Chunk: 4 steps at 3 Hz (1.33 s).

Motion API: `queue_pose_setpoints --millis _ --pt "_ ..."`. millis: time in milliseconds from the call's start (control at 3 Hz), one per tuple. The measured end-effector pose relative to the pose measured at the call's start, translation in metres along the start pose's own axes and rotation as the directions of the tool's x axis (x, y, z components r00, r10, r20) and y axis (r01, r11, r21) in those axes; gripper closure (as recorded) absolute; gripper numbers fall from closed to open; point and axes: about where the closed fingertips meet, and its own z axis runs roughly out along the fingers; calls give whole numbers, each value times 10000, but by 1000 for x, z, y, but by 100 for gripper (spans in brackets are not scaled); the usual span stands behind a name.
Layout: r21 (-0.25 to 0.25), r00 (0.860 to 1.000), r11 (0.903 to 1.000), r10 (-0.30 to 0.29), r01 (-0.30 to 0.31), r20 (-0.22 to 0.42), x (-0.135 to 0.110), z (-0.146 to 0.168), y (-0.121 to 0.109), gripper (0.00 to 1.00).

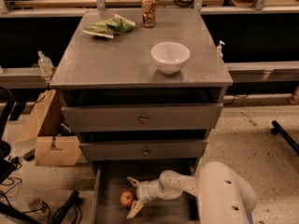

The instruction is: Pick apple from bottom drawer and place on counter

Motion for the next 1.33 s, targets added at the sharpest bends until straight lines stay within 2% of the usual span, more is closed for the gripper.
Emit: queue_pose_setpoints --millis 333,667,1333 --pt "-253 10000 9997 -44 44 10 1 17 4 0" --pt "-458 9999 9989 -123 121 -46 3 31 7 17" --pt "-600 9995 9980 -196 180 -259 6 47 11 64"
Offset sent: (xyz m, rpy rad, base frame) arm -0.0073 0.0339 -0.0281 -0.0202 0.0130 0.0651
